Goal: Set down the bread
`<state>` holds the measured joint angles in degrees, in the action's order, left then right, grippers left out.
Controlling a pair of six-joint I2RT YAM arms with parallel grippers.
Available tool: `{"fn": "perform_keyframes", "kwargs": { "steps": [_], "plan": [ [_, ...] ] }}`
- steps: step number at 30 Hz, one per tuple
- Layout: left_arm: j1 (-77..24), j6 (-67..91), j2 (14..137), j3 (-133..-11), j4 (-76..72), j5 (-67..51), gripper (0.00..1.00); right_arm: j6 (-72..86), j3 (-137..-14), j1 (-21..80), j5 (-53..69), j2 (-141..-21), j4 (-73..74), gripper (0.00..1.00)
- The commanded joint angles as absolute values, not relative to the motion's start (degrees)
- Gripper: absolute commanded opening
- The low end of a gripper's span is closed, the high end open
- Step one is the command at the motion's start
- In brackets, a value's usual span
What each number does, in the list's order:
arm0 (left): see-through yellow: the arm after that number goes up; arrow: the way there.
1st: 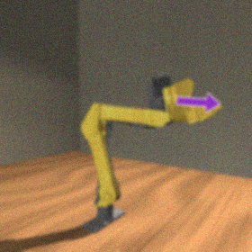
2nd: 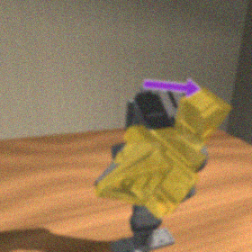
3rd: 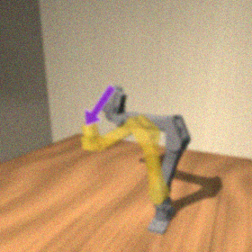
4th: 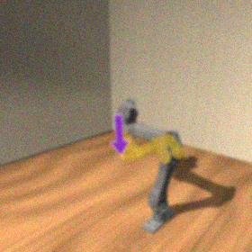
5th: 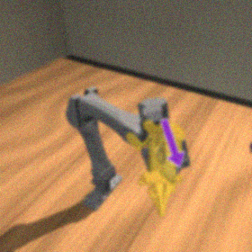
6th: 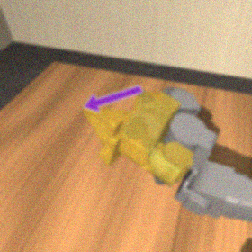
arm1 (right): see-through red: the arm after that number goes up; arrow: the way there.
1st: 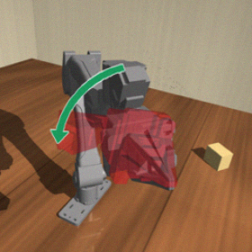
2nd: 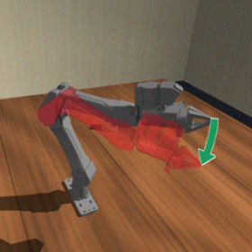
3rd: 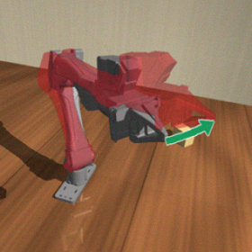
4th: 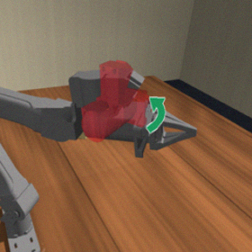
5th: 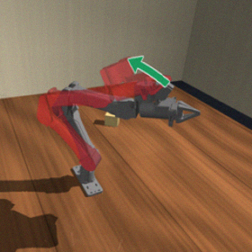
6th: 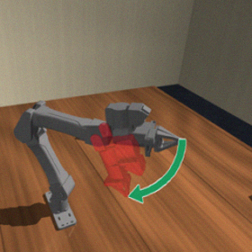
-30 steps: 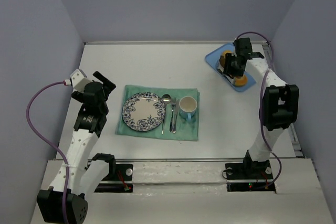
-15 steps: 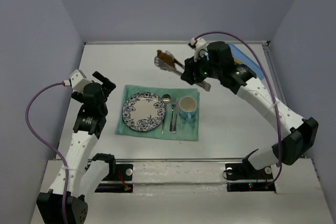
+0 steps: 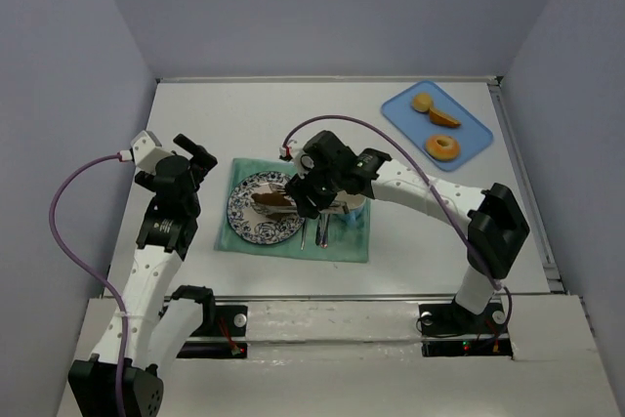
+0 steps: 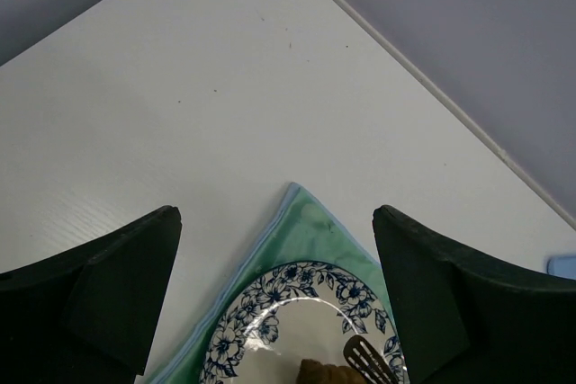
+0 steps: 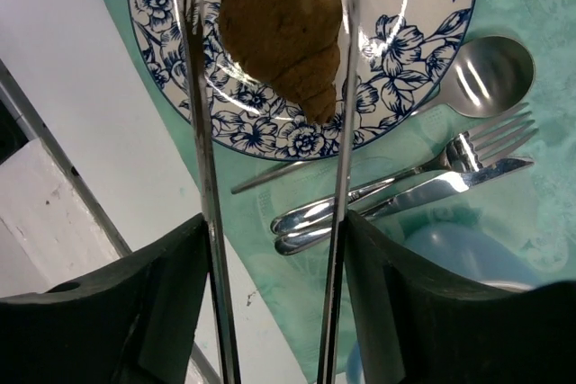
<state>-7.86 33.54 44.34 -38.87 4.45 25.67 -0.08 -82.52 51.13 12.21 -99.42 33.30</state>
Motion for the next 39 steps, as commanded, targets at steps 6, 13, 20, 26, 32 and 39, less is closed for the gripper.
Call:
{"fn": "perform_keyframes", "kwargs": {
  "steps": [6, 13, 20, 26, 32, 39],
  "plan": [
    [-7.7, 33.4, 43.3, -38.2, 1.8, 25.8, 0.99, -0.2, -84.4, 51.9, 9.9, -97.4, 33.1, 0.71],
    [-7.7, 33.4, 43.0, -38.1, 1.8, 25.9, 0.99, 3.2, -88.6, 51.9, 0.4, -94.7, 32.9, 0.65],
    [-7.8, 33.3, 42.6, -38.1, 1.7, 26.1, 0.99, 4.5, -93.0, 44.4, -1.7, -91.8, 31.7, 0.65],
    [-7.7, 33.3, 42.3, -37.8, 1.7, 27.0, 0.99, 0.0, -90.7, 31.7, -3.6, -87.7, 31.7, 0.65],
    [-7.7, 33.0, 42.4, -38.0, 1.8, 28.5, 0.99, -7.4, -87.6, 11.0, -1.3, -89.0, 33.3, 0.65],
    [-7.7, 32.6, 42.5, -37.9, 0.8, 28.2, 0.99, -17.7, -92.5, -1.2, 0.9, -97.2, 37.0, 0.65]
  ]
}}
